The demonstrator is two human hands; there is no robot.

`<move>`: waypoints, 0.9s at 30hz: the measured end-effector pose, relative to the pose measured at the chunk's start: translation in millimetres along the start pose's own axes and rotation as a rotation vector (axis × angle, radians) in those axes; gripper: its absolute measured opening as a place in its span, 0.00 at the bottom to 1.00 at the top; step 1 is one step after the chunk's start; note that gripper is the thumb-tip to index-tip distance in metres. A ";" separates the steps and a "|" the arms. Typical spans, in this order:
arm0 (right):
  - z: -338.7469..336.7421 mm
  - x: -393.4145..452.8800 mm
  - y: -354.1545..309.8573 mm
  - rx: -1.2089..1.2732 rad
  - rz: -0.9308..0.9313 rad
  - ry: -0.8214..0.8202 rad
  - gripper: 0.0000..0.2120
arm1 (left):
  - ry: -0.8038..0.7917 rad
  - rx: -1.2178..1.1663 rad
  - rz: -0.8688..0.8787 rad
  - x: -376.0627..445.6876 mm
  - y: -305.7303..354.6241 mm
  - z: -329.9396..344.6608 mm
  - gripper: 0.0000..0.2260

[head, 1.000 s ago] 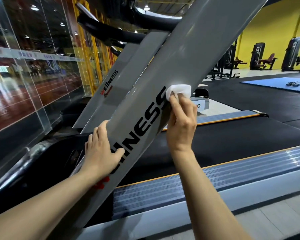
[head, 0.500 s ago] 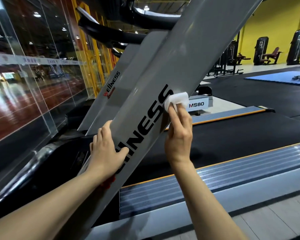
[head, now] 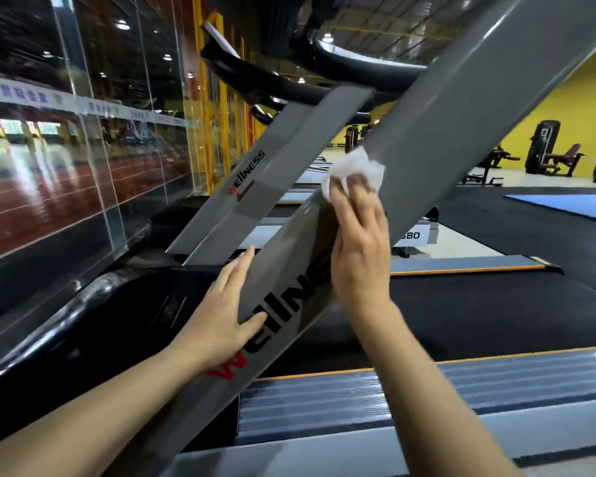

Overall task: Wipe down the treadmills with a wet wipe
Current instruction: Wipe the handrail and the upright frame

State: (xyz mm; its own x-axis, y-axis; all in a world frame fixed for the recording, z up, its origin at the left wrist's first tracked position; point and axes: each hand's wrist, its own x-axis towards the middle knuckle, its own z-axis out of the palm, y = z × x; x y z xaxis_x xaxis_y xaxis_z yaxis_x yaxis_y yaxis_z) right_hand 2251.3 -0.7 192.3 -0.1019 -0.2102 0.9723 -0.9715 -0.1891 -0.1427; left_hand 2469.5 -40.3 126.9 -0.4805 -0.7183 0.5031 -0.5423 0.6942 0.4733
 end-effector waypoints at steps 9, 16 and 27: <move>35.1 -67.1 -82.2 -0.002 -0.583 -0.456 0.14 | 0.157 0.059 -0.240 -67.1 -65.0 25.8 0.48; 20.1 24.9 -32.1 -0.413 -0.324 -0.168 0.09 | 0.136 0.043 -0.229 -63.8 -69.3 29.7 0.46; 43.8 -61.9 -73.6 -0.104 -0.455 -0.361 0.14 | 0.147 0.028 -0.143 -64.3 -81.1 30.3 0.44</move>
State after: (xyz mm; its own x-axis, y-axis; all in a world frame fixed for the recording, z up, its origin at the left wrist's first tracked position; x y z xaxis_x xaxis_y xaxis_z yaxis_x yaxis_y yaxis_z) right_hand 2338.5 -15.8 134.5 0.3919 -0.4466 0.8044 -0.9181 -0.2455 0.3111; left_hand 2523.5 -51.7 34.3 -0.2927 -0.7936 0.5335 -0.6179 0.5828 0.5279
